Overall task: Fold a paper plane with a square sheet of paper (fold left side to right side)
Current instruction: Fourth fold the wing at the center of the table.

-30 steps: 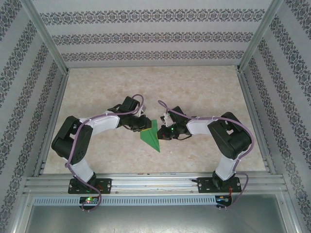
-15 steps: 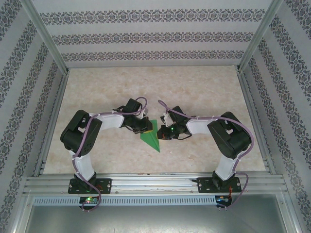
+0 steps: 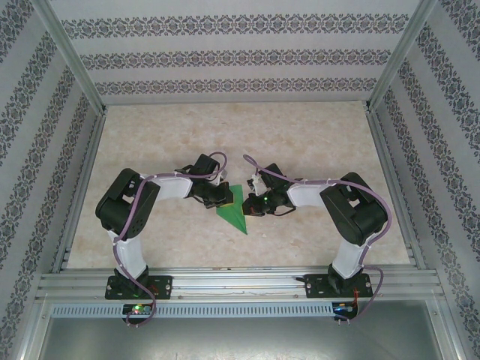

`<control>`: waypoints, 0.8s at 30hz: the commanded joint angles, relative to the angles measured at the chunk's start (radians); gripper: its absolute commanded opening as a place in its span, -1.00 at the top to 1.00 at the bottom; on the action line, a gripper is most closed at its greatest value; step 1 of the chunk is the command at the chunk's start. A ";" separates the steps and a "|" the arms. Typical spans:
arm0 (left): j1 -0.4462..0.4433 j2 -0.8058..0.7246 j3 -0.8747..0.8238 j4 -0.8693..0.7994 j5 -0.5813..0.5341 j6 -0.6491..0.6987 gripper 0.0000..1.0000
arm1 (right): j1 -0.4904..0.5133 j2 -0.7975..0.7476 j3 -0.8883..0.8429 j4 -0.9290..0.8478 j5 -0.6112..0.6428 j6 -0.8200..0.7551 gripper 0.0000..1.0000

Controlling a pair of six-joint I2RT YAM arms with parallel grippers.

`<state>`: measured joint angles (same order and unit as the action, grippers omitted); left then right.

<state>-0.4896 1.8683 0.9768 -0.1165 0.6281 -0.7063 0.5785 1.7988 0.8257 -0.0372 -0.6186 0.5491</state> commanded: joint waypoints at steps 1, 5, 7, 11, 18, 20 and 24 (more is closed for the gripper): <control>0.001 0.037 -0.040 -0.023 -0.034 0.022 0.87 | 0.010 0.090 -0.030 -0.093 0.156 -0.031 1.00; 0.001 0.035 -0.061 -0.019 -0.043 0.019 0.90 | 0.009 0.082 -0.023 -0.091 0.141 -0.026 1.00; 0.002 0.032 -0.067 -0.021 -0.049 0.019 0.91 | 0.009 0.075 -0.019 -0.088 0.128 -0.021 1.00; 0.001 0.030 -0.076 -0.020 -0.053 0.018 0.92 | 0.008 0.057 -0.001 -0.082 0.090 -0.006 1.00; 0.002 0.028 -0.089 -0.015 -0.056 0.014 0.93 | 0.004 0.008 0.030 -0.075 0.046 0.021 0.83; 0.002 0.030 -0.091 -0.015 -0.059 0.014 0.93 | 0.001 -0.009 0.042 -0.076 0.040 0.029 0.75; 0.002 0.030 -0.094 -0.017 -0.060 0.013 0.94 | -0.004 -0.052 0.056 -0.084 0.037 0.037 0.56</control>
<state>-0.4889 1.8568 0.9333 -0.0475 0.6319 -0.7067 0.5785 1.7870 0.8581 -0.0872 -0.6140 0.5781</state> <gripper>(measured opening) 0.058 0.207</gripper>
